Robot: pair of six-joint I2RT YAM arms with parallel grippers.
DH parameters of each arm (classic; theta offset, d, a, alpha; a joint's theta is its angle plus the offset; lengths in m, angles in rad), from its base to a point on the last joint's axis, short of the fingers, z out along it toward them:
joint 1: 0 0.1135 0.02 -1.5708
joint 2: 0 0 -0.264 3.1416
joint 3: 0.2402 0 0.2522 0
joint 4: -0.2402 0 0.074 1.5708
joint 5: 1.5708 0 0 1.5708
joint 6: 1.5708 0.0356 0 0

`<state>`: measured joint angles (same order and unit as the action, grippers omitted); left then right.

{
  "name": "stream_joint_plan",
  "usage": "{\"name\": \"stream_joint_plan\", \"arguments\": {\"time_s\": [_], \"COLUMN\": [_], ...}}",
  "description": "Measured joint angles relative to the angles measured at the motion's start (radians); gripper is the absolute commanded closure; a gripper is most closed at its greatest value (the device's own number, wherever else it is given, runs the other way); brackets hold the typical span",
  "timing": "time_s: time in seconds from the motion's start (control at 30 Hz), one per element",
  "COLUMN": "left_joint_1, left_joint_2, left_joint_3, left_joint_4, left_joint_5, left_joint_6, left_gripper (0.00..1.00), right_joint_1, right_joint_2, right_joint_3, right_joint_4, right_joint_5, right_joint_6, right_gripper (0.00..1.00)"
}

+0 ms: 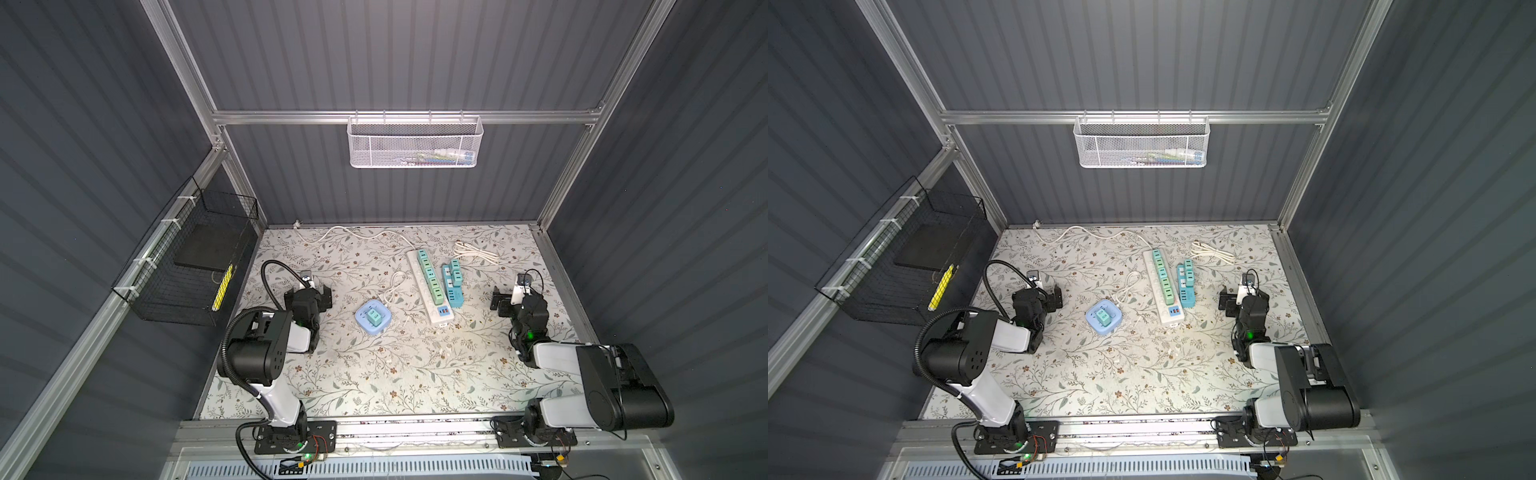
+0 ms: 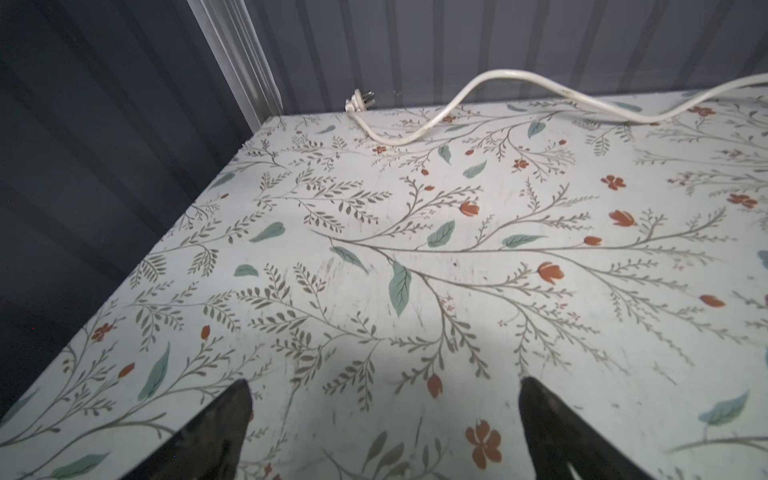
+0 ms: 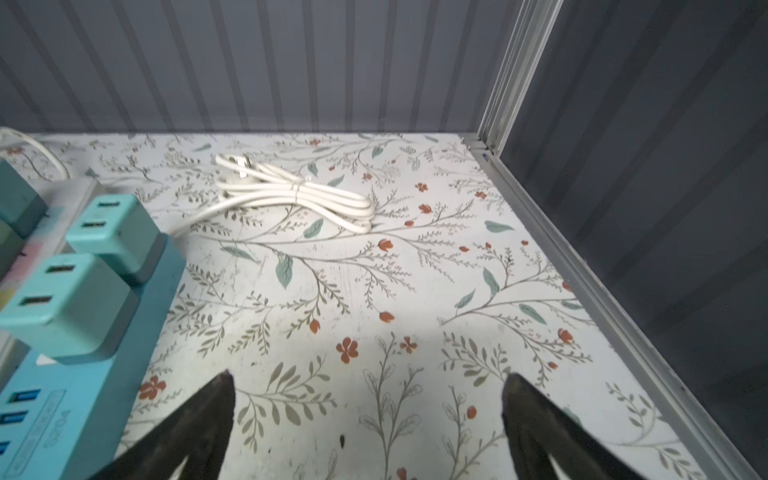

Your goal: Insert the plug

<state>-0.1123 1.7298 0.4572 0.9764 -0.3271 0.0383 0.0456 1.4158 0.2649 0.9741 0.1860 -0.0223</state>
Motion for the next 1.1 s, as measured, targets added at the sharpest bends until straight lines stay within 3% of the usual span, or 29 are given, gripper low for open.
{"name": "stream_joint_plan", "arguments": {"time_s": [0.07,0.37,1.1], "left_joint_1": [0.0,0.0,0.009], "left_joint_2": [0.0,0.0,0.0], "left_joint_3": [0.0,0.0,0.0], "left_joint_4": [-0.015,-0.035,-0.05], "left_joint_5": [0.007,0.015,0.041], "left_joint_6": [-0.003,-0.009,-0.01], "left_gripper": [0.0,0.0,0.0], "right_joint_1": [-0.017,-0.084,-0.084], "right_joint_2": [0.04,0.048,0.048], "right_joint_3": [-0.018,0.044,0.044], "right_joint_4": [0.082,0.042,0.027], "right_joint_5": [0.002,-0.013,-0.029], "right_joint_6": [0.009,0.078,0.093], "right_gripper": [0.01,0.01,0.01]}}
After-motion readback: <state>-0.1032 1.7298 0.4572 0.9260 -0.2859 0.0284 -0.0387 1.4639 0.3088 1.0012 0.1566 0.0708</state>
